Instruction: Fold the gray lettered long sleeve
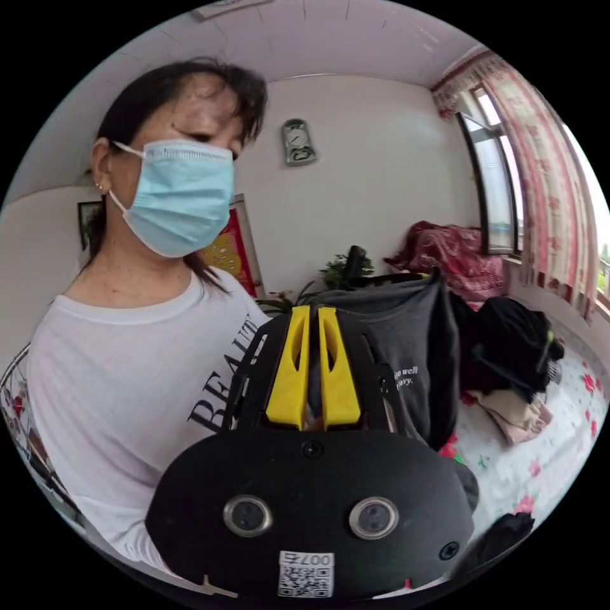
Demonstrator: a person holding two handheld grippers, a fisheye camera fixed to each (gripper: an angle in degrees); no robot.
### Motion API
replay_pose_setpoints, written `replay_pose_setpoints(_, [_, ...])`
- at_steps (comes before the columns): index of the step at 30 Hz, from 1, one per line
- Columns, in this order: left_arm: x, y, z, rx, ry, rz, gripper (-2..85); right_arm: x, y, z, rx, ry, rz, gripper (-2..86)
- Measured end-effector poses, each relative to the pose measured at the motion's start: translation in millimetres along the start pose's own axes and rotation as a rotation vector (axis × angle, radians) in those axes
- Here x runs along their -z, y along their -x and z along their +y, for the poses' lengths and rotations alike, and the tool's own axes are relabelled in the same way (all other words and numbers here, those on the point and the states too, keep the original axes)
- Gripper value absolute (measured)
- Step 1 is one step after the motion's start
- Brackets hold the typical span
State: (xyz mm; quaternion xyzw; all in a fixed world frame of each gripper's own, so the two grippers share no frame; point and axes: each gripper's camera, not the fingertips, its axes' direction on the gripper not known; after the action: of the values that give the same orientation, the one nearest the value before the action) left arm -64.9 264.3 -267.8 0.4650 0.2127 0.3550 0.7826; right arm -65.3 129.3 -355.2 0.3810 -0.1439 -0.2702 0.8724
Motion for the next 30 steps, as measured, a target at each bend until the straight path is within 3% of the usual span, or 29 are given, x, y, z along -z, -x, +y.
replay_pose_setpoints(4, [-28, 50, 47, 0.064, 0.18, -0.118, -0.5, -116, -30, 22, -0.114, 0.114, 0.029, 2.8])
replay_pose_setpoints(8, [-19, 115, 122, 0.261, 0.387, -0.34, 1.4, -241, -73, 100, -0.279, 0.438, -0.048, 5.0])
replay_pose_setpoints(10, [15, 131, 166, 0.336, 0.437, -0.47, 3.0, -254, -83, 131, -0.314, 0.506, -0.027, 5.2])
replay_pose_setpoints(13, [46, 133, 217, 0.429, 0.507, -0.567, 3.9, -231, -120, 156, -0.422, 0.452, 0.029, 5.1])
replay_pose_setpoints(20, [37, 94, 321, 0.623, 0.63, -0.506, 7.4, -235, -235, 166, -0.476, 0.541, 0.264, 5.4])
replay_pose_setpoints(30, [-9, 71, 395, 0.738, 0.709, -0.404, 13.0, -396, -334, 144, -0.345, 0.804, 0.173, 7.8])
